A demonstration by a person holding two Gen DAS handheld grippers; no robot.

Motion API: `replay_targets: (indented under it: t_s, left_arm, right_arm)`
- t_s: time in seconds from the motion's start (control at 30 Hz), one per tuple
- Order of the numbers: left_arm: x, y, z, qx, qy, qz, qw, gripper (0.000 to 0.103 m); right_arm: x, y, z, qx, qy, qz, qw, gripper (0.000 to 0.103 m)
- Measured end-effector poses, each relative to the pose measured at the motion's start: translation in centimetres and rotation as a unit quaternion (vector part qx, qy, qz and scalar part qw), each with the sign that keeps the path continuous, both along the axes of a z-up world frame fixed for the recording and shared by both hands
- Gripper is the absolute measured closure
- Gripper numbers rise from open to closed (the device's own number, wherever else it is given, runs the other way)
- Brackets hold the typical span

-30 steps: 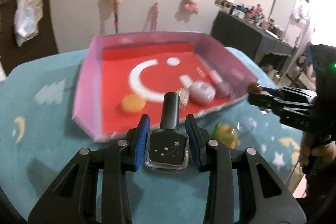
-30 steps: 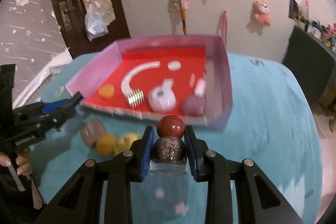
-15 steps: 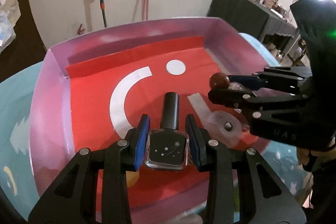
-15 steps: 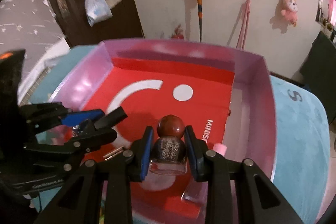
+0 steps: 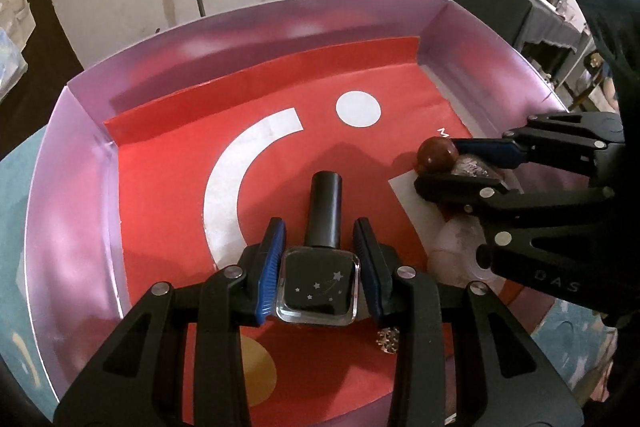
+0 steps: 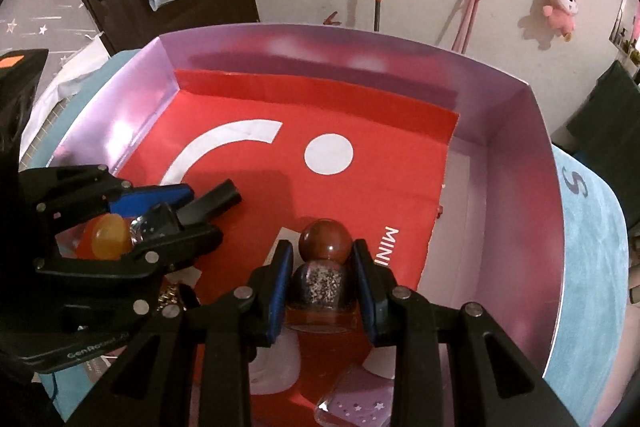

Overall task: Organize rigid objects
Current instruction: 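Lower both items onto the red floor and open both tools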

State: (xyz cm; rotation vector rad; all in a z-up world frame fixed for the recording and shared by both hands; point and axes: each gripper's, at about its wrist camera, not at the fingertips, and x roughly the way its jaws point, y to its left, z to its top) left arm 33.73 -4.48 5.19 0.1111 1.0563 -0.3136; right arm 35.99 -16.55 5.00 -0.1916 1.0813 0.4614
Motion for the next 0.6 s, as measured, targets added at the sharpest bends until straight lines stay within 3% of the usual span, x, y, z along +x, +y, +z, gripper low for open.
replay_targets:
  t_s: [0.6]
  left_arm:
    - [0.22, 0.19, -0.17, -0.002, 0.0, 0.005, 1.0, 0.07]
  right_arm:
    - [0.32, -0.07, 0.34, 0.001, -0.004, 0.001, 1.0, 0.07]
